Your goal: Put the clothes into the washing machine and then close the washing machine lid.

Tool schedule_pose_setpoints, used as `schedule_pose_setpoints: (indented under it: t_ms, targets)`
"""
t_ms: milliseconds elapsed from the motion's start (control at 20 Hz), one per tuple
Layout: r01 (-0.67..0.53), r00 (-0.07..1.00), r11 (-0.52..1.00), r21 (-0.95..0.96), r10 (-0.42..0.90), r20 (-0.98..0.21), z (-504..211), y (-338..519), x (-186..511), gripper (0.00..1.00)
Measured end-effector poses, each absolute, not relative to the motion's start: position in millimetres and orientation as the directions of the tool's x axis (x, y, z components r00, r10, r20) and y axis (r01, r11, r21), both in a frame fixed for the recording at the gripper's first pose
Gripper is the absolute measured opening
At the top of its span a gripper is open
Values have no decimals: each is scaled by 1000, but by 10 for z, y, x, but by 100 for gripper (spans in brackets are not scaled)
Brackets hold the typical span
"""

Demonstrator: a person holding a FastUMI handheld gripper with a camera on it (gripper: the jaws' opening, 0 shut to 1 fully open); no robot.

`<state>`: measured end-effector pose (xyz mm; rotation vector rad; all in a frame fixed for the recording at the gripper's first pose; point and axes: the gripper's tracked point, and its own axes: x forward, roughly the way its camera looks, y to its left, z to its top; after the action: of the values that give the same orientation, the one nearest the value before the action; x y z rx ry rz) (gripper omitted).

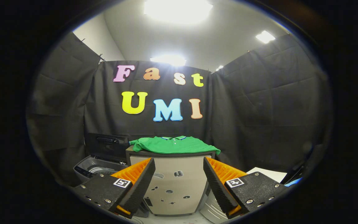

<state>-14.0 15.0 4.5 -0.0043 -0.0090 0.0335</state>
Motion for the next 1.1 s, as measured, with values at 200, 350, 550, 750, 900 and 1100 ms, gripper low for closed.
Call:
schedule_pose_setpoints:
  t_ms: [200, 350, 550, 750, 900, 1100]
  targets:
    - [-48, 999, 999, -2, 48, 13, 70, 209, -160, 95]
    - [-69, 998, 998, 10, 69, 16, 127, 281, -139, 95]
    - [-101, 995, 995, 16, 100, 8, 157, 387, 11, 95]
    - [-113, 994, 993, 18, 113, 11, 206, 438, 236, 95]
    - [-108, 994, 994, 8, 108, 21, 278, 439, 507, 95]
    - [-114, 993, 993, -8, 114, 37, 387, 488, 880, 95]
